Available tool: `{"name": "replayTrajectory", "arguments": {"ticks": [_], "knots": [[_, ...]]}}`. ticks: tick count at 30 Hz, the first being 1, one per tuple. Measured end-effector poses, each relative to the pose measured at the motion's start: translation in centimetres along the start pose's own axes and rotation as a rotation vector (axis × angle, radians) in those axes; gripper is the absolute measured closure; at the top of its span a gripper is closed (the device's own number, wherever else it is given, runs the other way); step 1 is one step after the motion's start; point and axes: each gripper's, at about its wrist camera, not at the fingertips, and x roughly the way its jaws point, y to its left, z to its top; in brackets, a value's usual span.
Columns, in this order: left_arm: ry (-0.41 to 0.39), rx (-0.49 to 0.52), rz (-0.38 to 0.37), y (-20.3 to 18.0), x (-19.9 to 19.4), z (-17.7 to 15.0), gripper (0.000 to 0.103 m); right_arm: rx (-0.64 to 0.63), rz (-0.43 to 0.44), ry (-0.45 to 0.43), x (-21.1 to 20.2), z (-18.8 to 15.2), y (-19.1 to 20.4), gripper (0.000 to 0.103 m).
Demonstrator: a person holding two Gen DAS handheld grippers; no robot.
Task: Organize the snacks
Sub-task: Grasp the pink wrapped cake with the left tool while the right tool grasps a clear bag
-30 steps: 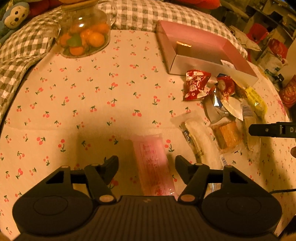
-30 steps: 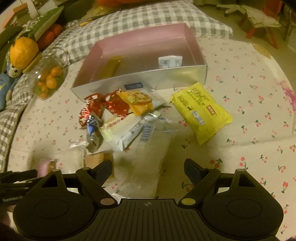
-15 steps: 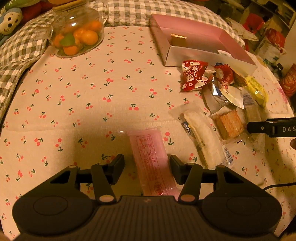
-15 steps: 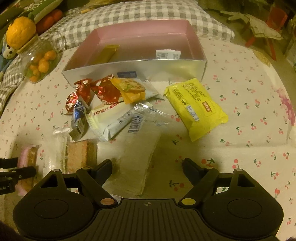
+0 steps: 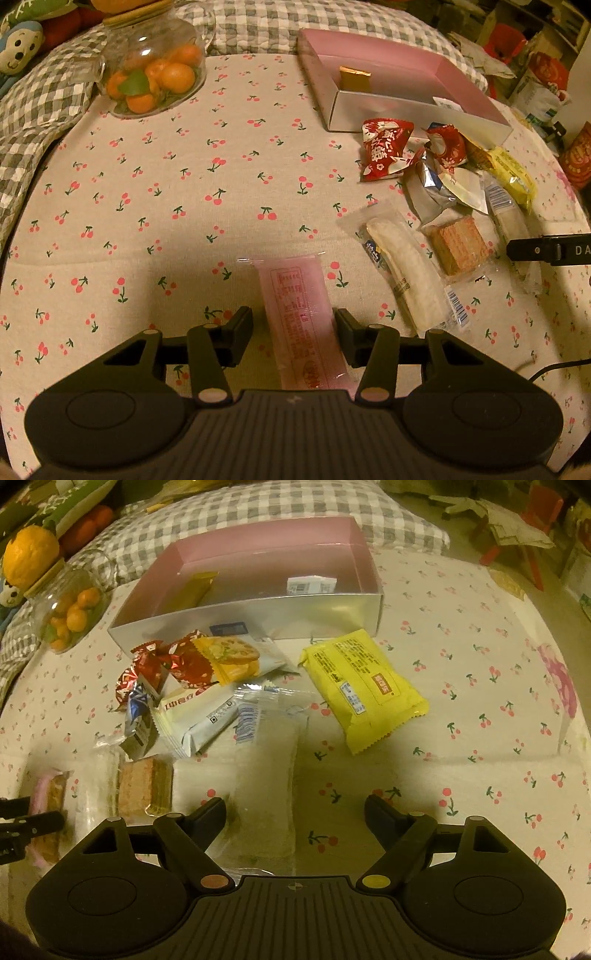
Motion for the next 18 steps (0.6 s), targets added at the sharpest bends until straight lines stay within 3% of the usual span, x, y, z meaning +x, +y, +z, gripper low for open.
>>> {"name": "replayTrajectory", "arguments": {"ticks": [7,11,18], "knots": [[0.011,0.02,0.047,-0.3,0.1,-0.1,0.056,-0.034,0.013,-0.003,0.0,0.0,0.9,0.025],[0.013,0.024,0.057,-0.4,0.1,-0.1,0.058,-0.081,0.004,-0.014,0.0,-0.1,1.5,0.038],[0.007,0.015,0.058,-0.3,-0.1,-0.1,0.072,-0.109,0.01,-0.023,-0.2,-0.1,1.6,0.063]]}}
